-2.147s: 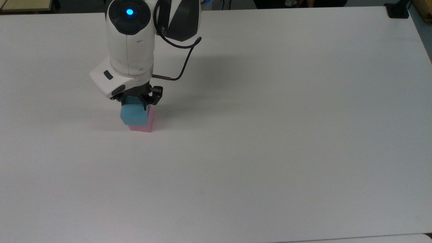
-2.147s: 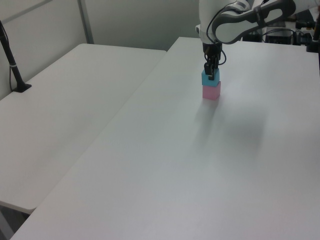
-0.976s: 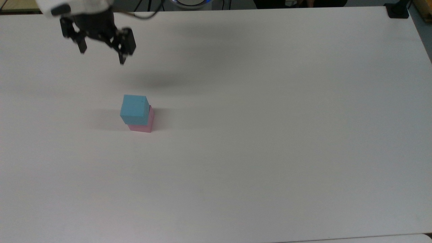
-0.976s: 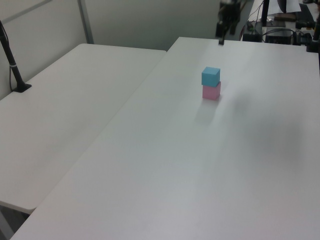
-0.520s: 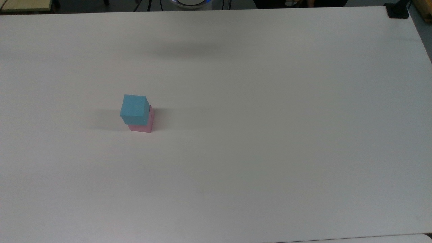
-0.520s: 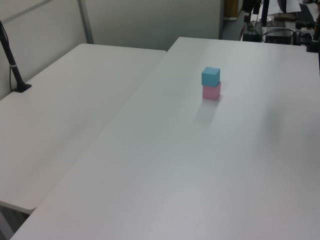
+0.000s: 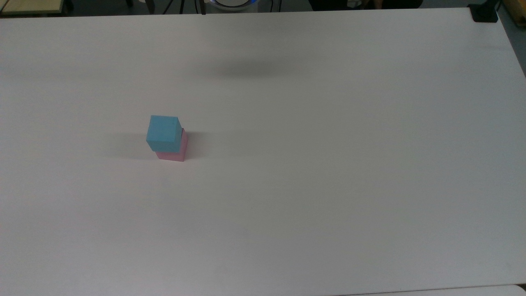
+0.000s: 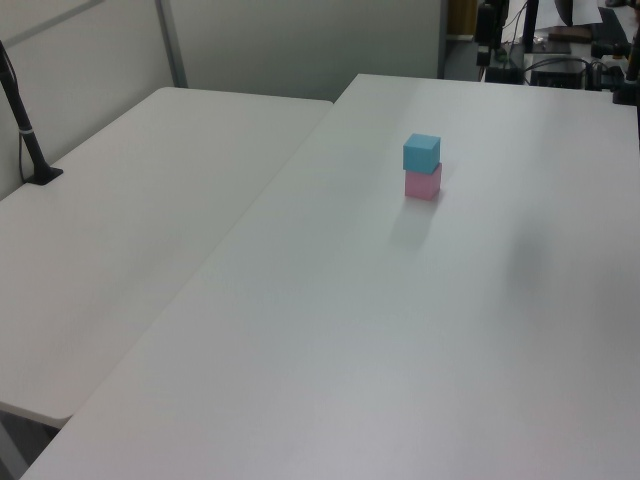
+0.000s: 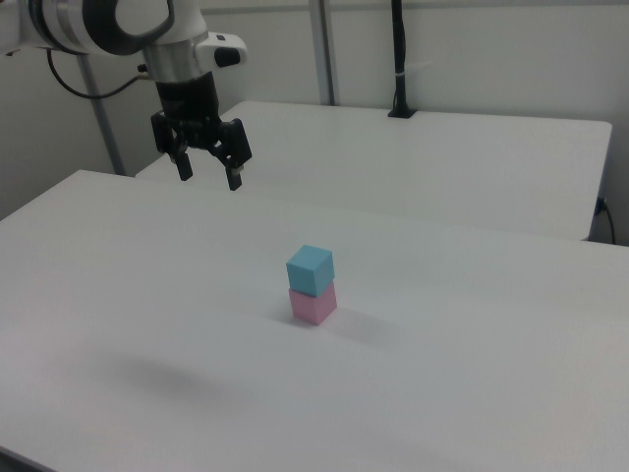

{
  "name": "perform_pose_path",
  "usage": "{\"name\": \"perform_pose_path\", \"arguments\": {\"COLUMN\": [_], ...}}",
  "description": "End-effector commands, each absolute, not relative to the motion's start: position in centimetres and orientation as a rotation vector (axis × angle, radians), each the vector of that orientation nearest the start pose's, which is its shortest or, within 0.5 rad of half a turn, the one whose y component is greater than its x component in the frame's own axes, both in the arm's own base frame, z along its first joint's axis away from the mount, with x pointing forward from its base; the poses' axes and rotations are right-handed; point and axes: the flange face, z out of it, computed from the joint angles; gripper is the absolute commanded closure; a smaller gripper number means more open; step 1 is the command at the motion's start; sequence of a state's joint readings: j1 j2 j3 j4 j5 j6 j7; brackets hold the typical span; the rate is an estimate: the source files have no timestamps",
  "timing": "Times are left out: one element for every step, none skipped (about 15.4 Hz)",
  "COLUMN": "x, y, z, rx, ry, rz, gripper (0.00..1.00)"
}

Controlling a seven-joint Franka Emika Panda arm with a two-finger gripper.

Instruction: Put blue cube on pink cube

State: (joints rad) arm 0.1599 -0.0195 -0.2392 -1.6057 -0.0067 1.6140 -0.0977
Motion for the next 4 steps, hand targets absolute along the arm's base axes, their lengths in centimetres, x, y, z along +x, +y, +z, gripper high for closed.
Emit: {"name": "perform_pose_path", "arguments": {"x": [55.01,55.17,55.31,55.32], "y": [-5.71,-6.13,-6.19,-6.1], "z": [62.72,62.87,62.88,62.88], "rx": [-3.088,-3.067,-3.063,-3.063], "ry": [-0.001,0.026,0.034,0.034], "rz": [-0.11,-0.143,-0.156,-0.156], "gripper": [0.0,0.0,0.0,0.0]}}
